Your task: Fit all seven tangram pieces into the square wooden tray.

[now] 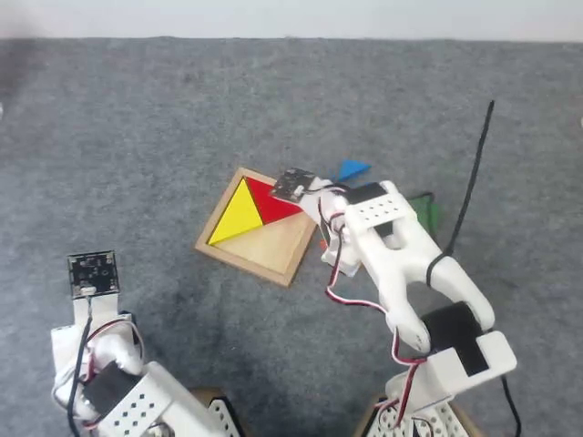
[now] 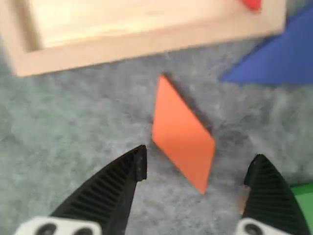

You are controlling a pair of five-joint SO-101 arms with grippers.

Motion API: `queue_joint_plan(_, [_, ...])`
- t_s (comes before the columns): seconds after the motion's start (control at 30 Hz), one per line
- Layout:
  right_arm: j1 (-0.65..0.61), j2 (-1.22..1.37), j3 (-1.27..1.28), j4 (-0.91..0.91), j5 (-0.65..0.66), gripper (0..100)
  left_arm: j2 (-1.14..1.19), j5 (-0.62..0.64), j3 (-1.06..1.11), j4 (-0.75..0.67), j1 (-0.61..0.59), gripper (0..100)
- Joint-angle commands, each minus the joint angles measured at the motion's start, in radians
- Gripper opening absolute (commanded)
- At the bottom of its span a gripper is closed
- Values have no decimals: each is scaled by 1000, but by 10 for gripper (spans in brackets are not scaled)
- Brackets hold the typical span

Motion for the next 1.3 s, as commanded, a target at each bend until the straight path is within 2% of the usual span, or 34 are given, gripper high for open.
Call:
queue_joint_plan(0.0, [77,1,40,-99,-52,336,-14,-11,-12,3,3,240])
queue_joint_plan(0.27, [177,2,40,-108,-49,336,-14,-11,-12,3,3,240])
queue_joint_plan(0.5, [200,30,28,-183,-57,336,-14,-11,-12,3,3,240])
queue_joint_plan(0.8, [257,191,-224,-182,-345,336,-14,-11,-12,3,3,240])
queue_joint_plan(1.1, [285,211,-390,-90,-439,335,-14,-11,-12,3,3,240])
queue_joint_plan(1.27, [226,143,-393,-2,-661,335,-14,-11,-12,3,3,240])
